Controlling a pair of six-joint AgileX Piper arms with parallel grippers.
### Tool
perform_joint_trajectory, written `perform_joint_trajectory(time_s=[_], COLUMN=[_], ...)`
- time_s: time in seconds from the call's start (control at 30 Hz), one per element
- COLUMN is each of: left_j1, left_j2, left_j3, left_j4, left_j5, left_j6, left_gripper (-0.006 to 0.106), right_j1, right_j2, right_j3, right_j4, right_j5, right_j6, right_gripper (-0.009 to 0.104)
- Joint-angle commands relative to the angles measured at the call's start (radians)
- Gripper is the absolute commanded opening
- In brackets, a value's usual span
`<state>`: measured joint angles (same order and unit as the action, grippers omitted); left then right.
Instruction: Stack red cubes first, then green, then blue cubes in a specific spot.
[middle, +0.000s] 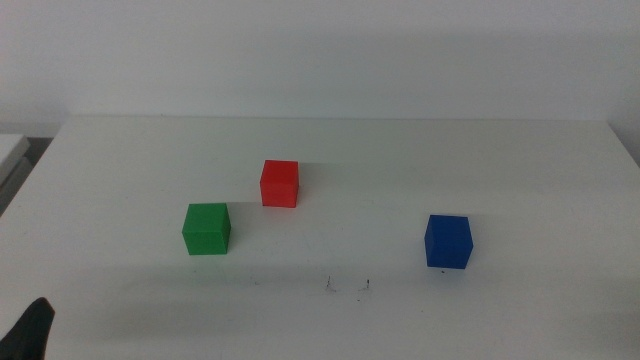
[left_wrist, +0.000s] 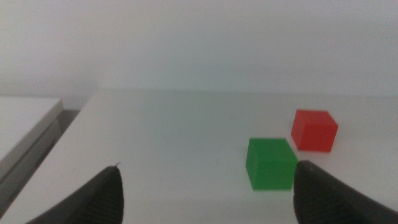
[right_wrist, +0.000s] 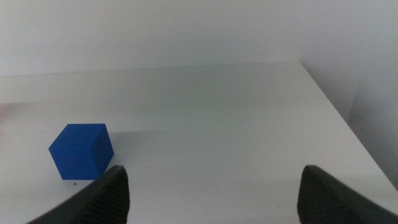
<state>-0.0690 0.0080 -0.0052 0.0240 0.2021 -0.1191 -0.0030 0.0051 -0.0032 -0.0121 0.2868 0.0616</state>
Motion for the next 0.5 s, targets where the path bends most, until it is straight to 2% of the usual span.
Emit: perform_joint_trajectory(time_s=[0.0, 0.07, 0.2, 0.27, 0.4, 0.47], left_j1=[0.001, 0.001, 0.001, -0.002, -0.018, -0.065], left_j2=[0.065, 0.199, 0.545, 0.722, 1.052, 1.195], left_j3=[-0.058, -0.195, -0.526, -0.67, -0.941, -1.08], left_j4=[0.003, -0.003, -0.091, -0.103, -0.161, -0.144], left_j5=[0.026, 0.119, 0.414, 0.546, 0.711, 0.757], left_j6=[-0.002, -0.002, -0.002, -0.002, 0.018, 0.007], left_gripper=[0.094, 0.094, 0.094, 0.094, 0.094, 0.094], right_j1=[-0.008, -0.008, -0.008, -0.008, -0.008, -0.008], right_j2=[-0.005, -0.005, -0.005, -0.005, -0.005, -0.005], right_j3=[0.003, 0.003, 0.003, 0.003, 0.003, 0.003], right_j4=[-0.011, -0.011, -0.011, -0.011, -0.011, -0.011], right_j5=[-0.006, -0.006, -0.006, -0.006, -0.006, -0.006], right_j6=[-0.01, -0.01, -0.01, -0.01, -0.01, -0.01], right_gripper=[0.093, 0.093, 0.093, 0.093, 0.093, 0.093])
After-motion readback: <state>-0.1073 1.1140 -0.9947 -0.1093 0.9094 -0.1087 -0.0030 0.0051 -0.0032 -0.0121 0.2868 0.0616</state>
